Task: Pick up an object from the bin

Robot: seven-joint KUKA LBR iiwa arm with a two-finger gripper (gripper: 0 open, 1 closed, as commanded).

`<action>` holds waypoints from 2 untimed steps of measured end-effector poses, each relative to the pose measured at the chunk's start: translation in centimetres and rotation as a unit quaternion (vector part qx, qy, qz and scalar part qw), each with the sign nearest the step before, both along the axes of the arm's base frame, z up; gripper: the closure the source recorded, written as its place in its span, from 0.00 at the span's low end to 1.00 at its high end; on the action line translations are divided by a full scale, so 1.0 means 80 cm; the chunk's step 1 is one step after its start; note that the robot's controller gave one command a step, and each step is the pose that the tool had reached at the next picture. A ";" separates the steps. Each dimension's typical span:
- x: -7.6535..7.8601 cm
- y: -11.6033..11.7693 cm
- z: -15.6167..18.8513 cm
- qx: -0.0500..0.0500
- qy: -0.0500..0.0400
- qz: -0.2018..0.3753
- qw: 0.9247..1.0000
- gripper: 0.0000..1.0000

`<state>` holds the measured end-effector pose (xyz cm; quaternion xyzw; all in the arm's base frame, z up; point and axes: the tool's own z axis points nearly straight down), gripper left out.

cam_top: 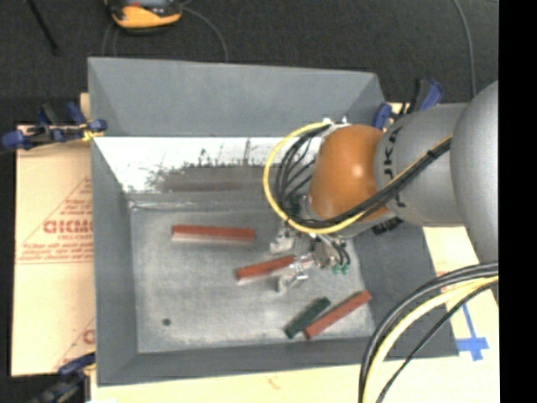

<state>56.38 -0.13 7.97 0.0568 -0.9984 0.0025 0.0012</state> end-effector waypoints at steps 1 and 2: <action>-0.001 0.000 0.002 0.000 0.003 0.000 1.000 1.00; -0.003 0.000 0.012 0.001 0.001 0.000 1.000 1.00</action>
Offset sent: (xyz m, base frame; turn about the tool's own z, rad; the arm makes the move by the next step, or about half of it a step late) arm 0.0001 -0.0001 0.0678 0.0000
